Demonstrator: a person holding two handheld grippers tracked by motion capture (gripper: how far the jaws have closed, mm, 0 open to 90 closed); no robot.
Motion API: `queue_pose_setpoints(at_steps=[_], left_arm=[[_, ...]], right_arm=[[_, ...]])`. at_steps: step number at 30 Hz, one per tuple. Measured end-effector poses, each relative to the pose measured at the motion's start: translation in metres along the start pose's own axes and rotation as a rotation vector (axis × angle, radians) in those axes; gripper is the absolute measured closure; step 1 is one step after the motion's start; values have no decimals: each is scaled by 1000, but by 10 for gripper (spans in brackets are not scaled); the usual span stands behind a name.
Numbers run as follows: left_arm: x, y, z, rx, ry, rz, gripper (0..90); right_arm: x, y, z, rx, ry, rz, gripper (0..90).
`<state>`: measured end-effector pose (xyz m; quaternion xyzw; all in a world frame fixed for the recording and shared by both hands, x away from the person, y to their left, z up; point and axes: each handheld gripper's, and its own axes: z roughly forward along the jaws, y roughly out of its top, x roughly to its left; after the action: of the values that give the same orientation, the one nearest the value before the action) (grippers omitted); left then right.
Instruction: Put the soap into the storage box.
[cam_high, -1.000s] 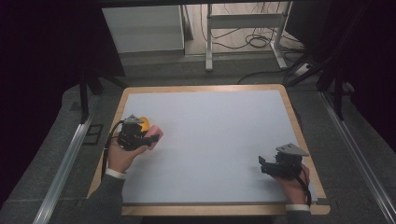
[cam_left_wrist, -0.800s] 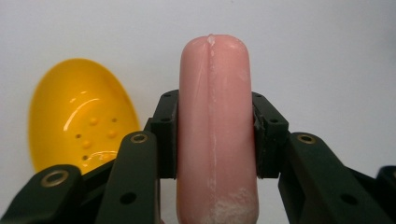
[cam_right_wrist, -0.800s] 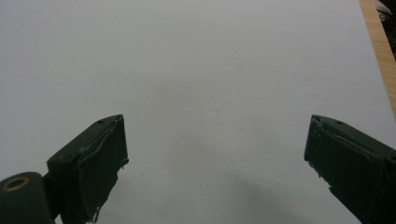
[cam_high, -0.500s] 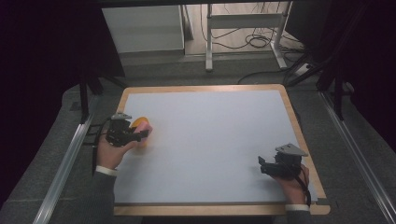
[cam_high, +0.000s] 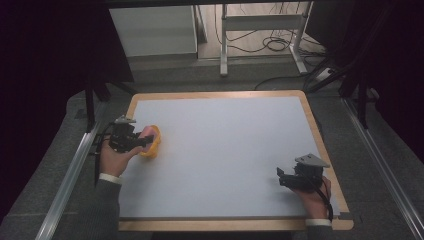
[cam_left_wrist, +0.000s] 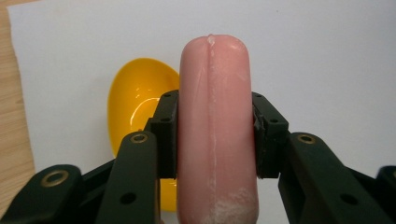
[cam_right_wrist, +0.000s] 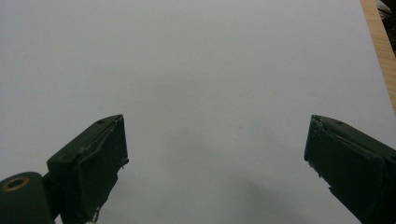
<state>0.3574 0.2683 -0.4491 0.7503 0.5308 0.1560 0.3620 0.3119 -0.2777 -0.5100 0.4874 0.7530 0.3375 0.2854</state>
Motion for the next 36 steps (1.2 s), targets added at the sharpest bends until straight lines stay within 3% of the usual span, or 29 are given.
queue_pose_setpoints(at_steps=[13,18,28,36], left_arm=[[15,6,14,27,28,-30,602],[21,5,26,62,44,-44,602],[25,-2,45,116,45,-59,602],[25,-7,51,125,38,-70,599]], right_arm=[[1,-1,1,0,-2,-6,57],[1,-1,2,3,-2,-8,57],[1,-1,2,4,-4,-10,58],[2,-2,3,8,-6,-9,58]])
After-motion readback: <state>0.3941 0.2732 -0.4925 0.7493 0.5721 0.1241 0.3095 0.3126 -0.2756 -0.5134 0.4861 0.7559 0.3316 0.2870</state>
